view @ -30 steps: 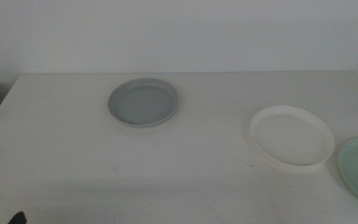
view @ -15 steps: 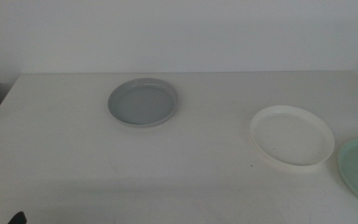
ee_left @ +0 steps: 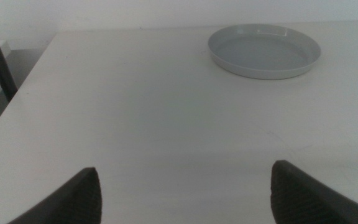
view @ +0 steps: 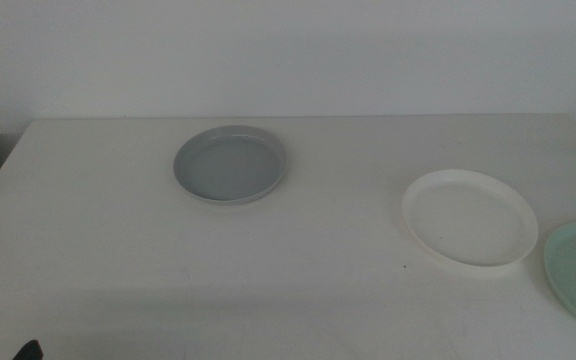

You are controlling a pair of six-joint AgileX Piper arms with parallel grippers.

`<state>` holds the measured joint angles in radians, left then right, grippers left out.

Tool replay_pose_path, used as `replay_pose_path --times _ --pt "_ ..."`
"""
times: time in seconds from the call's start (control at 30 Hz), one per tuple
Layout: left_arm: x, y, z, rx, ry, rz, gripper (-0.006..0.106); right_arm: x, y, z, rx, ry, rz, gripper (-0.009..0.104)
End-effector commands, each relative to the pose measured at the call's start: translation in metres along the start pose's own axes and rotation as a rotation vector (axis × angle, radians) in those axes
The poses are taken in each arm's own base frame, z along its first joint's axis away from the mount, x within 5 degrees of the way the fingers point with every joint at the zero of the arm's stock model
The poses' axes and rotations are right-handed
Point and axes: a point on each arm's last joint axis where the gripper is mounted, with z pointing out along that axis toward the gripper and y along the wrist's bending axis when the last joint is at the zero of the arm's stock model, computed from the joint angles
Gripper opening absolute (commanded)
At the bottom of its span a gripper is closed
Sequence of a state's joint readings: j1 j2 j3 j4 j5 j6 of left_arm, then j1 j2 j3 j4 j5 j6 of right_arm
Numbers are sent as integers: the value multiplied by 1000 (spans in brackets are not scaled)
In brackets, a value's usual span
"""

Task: Stack the three bowls on top of each other.

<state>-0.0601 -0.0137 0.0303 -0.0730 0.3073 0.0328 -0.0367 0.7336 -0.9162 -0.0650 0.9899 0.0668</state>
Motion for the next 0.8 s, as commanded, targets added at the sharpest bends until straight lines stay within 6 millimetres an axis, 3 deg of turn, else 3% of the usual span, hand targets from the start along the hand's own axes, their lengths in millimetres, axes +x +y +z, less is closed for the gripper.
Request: replay_pose_path --times 0.0,0.3,0.5,0.77 --pt "-8 0 -2 0 -88 -17 105 -20 0 -4 2 1 -28 50" --pt "-8 0 -2 0 -88 -17 105 -58 -5 24 -2 219 -97 50" --pt "-8 0 -2 0 -88 -17 105 -70 -34 57 11 287 -6 50" --pt "-8 0 -2 0 -88 -17 105 -65 -73 100 19 395 127 50"
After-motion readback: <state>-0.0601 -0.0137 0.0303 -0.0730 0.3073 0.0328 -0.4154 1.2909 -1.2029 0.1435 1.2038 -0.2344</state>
